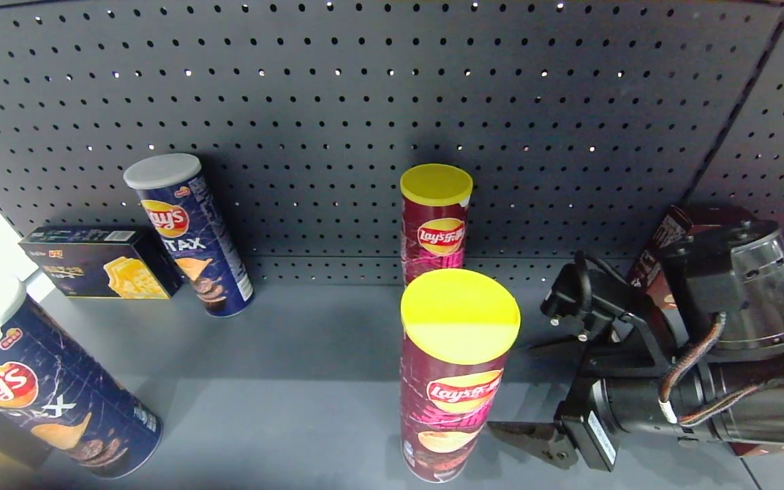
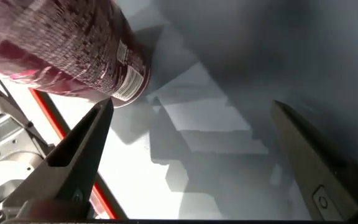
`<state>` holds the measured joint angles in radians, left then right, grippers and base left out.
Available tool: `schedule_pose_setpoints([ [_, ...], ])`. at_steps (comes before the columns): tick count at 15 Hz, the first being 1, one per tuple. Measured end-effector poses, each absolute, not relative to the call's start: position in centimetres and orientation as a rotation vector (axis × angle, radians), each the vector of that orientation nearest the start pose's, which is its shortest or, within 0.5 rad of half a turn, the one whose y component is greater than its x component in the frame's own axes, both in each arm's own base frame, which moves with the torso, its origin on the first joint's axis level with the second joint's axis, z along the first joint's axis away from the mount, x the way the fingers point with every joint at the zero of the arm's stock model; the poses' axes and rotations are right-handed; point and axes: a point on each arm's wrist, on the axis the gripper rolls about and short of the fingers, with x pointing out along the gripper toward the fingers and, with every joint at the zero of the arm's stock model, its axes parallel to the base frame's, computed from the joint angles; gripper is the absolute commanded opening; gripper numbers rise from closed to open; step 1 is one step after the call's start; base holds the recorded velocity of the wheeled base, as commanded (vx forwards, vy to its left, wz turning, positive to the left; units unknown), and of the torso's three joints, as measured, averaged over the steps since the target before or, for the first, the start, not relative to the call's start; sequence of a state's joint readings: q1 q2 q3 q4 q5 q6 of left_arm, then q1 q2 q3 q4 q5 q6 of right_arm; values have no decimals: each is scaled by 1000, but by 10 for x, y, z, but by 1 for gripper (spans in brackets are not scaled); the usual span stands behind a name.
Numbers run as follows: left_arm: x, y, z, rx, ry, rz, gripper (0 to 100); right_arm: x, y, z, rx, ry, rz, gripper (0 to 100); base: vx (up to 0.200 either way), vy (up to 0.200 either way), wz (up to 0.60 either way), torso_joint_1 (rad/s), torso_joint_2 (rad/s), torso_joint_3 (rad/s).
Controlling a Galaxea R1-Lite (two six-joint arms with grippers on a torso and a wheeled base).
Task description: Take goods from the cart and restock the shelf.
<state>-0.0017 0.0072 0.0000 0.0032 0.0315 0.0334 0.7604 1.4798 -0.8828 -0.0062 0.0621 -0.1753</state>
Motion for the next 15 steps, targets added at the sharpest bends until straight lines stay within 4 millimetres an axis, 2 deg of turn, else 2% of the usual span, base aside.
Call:
schedule_pose_setpoints([
  [4,-22,1,75,34,10,29,100,172,142,250,-280,324,759,100,0,0,0,0,0,0],
  [6,-22,1,75,34,12,27,100,156,115,277,-220,206,698,100,0,0,0,0,0,0],
  [8,-22,1,75,35,11,26,100,131,92,290,-183,119,648,100,0,0,0,0,0,0],
  [12,-22,1,75,38,12,27,100,81,62,277,-173,40,666,100,0,0,0,0,0,0],
  [15,-22,1,75,39,12,26,100,51,46,253,-164,-3,749,100,0,0,0,0,0,0],
])
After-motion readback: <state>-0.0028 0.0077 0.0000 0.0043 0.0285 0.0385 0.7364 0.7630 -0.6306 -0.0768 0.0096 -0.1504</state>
